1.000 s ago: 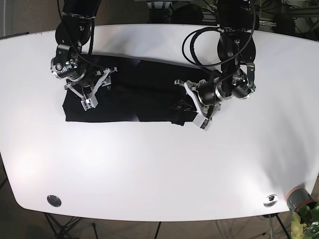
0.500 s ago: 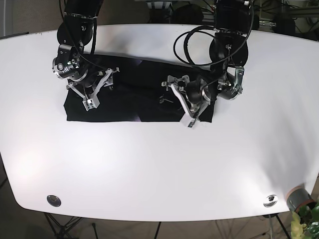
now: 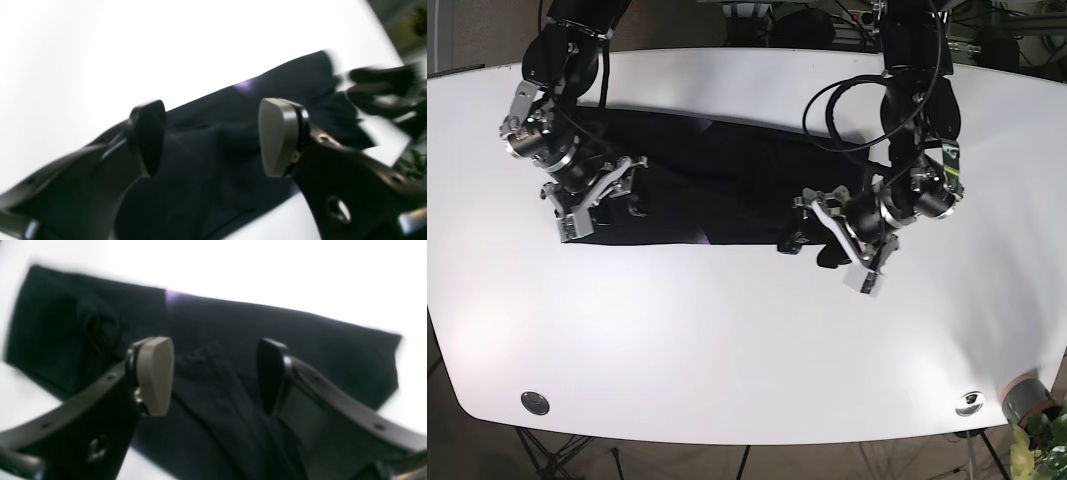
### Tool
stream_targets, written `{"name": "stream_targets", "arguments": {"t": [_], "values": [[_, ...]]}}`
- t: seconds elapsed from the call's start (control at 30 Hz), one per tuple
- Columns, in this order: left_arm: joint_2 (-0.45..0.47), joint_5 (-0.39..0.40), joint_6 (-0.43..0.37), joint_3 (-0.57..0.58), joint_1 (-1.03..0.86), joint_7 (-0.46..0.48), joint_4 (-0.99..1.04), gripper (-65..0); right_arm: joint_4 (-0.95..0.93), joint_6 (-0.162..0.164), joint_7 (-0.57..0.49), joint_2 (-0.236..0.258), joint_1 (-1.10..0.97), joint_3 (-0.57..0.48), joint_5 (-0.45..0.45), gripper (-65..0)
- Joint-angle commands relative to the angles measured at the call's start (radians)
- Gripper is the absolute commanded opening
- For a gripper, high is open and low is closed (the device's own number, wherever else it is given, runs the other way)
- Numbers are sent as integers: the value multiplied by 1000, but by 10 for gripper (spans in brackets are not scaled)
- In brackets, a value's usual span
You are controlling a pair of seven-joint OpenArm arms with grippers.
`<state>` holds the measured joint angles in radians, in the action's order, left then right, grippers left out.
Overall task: Fold the T-shirt properly
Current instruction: 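Lift the strip end with the left gripper and fold it toward the right gripper, then grasp the folded strip ends with both grippers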
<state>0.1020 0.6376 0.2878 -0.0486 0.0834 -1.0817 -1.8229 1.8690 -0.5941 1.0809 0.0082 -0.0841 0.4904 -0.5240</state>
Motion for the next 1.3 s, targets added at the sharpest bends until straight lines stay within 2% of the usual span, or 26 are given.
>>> {"name": "stream_targets", "arguments": {"t": [0.0, 0.1, 0.3, 0.4, 0.5, 0.63, 0.73, 0.93, 1.07, 1.13, 1.27], "values": [[31, 23, 4, -26, 16, 18, -16, -253, 11, 4, 22, 16, 30, 75, -109, -273], [57, 20, 4, -40, 14, 18, 4, -253, -19, 6, 61, 25, 36, 162, -195, -273], [75, 20, 4, -35, 22, 39, 137, -253, -144, 10, 72, 80, 34, 251, -233, -274], [78, 18, 9, 6, 32, 145, 236, -253, -242, 10, 72, 106, 34, 288, -270, -274], [106, 18, 51, 69, 45, 223, 314, -253, -309, 12, 72, 134, 34, 299, -302, -277], [120, 18, 89, 141, 72, 332, 424, -253, -355, 12, 72, 146, 33, 305, -307, -277], [121, 18, 97, 149, 91, 349, 469, -253, -358, 12, 69, 146, 31, 305, -293, -277], [140, 24, 104, 99, 88, 347, 414, -254, -358, 12, 69, 141, 31, 305, -236, -277], [150, 26, 104, 34, 60, 346, 259, -254, -362, 12, 69, 140, 31, 301, -227, -277], [153, 26, 104, -33, 6, 346, 157, -254, -389, 12, 69, 138, 30, 299, -233, -277], [152, 24, 106, -83, -49, 346, 82, -254, -446, 12, 69, 135, 31, 298, -230, -277]]}}
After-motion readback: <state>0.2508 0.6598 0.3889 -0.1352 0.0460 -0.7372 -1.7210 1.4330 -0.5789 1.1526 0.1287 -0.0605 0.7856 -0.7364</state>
